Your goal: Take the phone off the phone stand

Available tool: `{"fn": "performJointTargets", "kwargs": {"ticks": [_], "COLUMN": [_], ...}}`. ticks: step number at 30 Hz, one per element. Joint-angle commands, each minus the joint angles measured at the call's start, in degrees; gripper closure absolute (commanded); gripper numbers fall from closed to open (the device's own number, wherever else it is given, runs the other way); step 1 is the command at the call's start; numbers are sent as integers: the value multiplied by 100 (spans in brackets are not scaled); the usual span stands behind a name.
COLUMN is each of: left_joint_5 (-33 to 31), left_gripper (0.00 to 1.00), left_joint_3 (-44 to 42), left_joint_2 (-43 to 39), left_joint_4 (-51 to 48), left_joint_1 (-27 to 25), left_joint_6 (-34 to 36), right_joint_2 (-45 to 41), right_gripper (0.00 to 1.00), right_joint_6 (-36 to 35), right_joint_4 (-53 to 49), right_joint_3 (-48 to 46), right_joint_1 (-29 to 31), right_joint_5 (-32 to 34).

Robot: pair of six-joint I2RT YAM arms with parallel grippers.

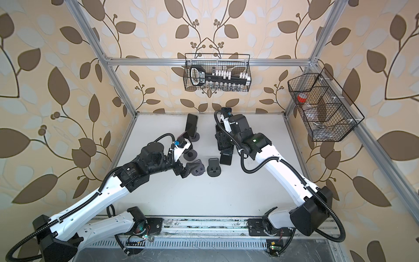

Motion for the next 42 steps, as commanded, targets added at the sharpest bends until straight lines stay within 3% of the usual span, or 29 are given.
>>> {"fn": "performJointTargets", "kwargs": {"ticks": [1, 13, 31, 42], "left_joint_5": [-67, 134, 781, 754], "left_gripper": [1, 1, 1, 3], "left_joint_3": [167, 514, 1714, 2383], "left_joint_2": [93, 886, 2183, 2957], "left_joint_4": [485, 800, 1023, 1030], "left_joint_1": [29, 27, -32, -284], "left_joint_6": [282, 510, -18, -237], "right_joint_2": [118, 703, 917, 1296], "right_gripper": [44, 44, 44, 45], "right_joint_6": [-22, -75, -236, -239], "right_joint_4": [179, -136, -274, -271], "right_joint_3": [331, 900, 1019, 904], "right_joint_1": [-58, -455, -2476, -2830], "right_joint_5": [-124, -192, -474, -424]}}
